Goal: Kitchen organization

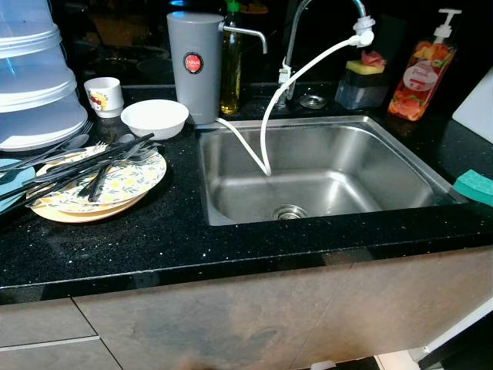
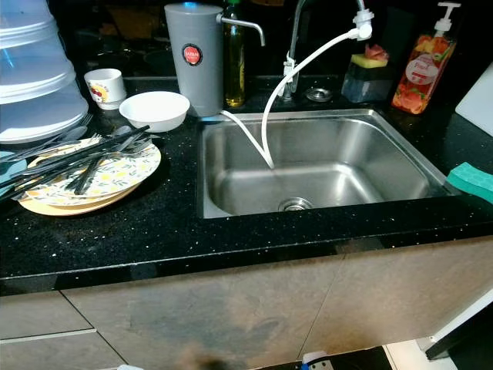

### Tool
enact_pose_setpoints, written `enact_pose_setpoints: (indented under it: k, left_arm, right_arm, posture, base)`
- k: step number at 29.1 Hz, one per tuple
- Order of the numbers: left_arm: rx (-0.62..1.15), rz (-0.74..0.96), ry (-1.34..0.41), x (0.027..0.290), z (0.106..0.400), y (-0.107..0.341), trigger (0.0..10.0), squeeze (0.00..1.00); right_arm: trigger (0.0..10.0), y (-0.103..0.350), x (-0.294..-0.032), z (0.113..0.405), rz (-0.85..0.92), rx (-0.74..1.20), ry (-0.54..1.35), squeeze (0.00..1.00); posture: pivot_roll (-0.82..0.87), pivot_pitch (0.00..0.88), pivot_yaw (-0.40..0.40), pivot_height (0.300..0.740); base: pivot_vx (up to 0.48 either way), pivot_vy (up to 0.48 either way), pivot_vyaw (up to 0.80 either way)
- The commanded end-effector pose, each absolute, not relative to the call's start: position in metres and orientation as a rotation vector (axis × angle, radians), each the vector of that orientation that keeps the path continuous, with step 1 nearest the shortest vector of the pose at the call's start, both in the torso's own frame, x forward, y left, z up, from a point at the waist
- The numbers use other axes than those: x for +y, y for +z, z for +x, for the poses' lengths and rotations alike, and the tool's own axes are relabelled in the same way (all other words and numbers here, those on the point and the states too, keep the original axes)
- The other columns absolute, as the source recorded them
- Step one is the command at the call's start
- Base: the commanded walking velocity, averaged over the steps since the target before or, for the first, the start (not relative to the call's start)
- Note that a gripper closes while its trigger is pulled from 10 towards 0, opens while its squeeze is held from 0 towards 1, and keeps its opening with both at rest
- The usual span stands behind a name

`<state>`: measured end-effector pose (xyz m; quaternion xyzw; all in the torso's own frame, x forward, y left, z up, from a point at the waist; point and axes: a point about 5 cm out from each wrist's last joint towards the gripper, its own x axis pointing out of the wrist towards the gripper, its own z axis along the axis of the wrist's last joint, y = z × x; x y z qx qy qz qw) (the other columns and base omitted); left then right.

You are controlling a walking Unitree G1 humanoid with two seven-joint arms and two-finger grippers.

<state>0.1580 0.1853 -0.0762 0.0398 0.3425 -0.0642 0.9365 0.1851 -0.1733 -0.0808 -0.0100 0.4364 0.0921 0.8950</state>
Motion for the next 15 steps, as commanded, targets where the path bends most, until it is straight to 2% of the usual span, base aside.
enact_pose_setpoints:
  k: [1, 3, 5, 8, 11, 15]
  left_arm:
    - [0.667, 0.076, -0.13, 0.186, 0.161, -0.073, 10.0, 0.0]
    - [0.633, 0.068, -0.135, 0.185, 0.165, -0.069, 10.0, 0.0]
    - [0.568, -0.01, -0.178, 0.182, 0.171, -0.06, 10.0, 0.0]
    - [0.543, -0.041, -0.158, 0.186, 0.168, -0.058, 10.0, 0.0]
    - [0.603, -0.014, -0.122, 0.19, 0.163, -0.065, 10.0, 0.0]
    - [0.67, 0.009, -0.124, 0.188, 0.159, -0.073, 10.0, 0.0]
  right_arm:
    - [10.0, -0.078, -0.172, 0.19, -0.004, 0.866, 0.19, 0.0]
    - [10.0, -0.074, -0.169, 0.195, 0.015, 0.833, 0.197, 0.0]
    - [10.0, -0.072, -0.166, 0.198, 0.064, 0.811, 0.219, 0.0]
    - [10.0, -0.073, -0.171, 0.196, 0.11, 0.82, 0.164, 0.0]
    - [10.0, -0.075, -0.173, 0.195, 0.139, 0.837, 0.103, 0.0]
    - [10.0, -0.076, -0.168, 0.194, 0.134, 0.85, 0.118, 0.0]
  posture:
    - [0.03, 0.133, -0.044, 0.74]
    - [0.03, 0.131, -0.042, 0.74]
    - [0.03, 0.11, -0.028, 0.74]
    - [0.03, 0.096, -0.025, 0.74]
    - [0.04, 0.089, -0.026, 0.74]
    - [0.03, 0.086, -0.022, 0.74]
  base:
    - [0.0, 0.0, 0.0]
    - [0.0, 0.0, 0.0]
    - [0.0, 0.0, 0.0]
    - [0.0, 0.0, 0.0]
    - [0.0, 0.0, 0.0]
    - [0.0, 0.0, 0.0]
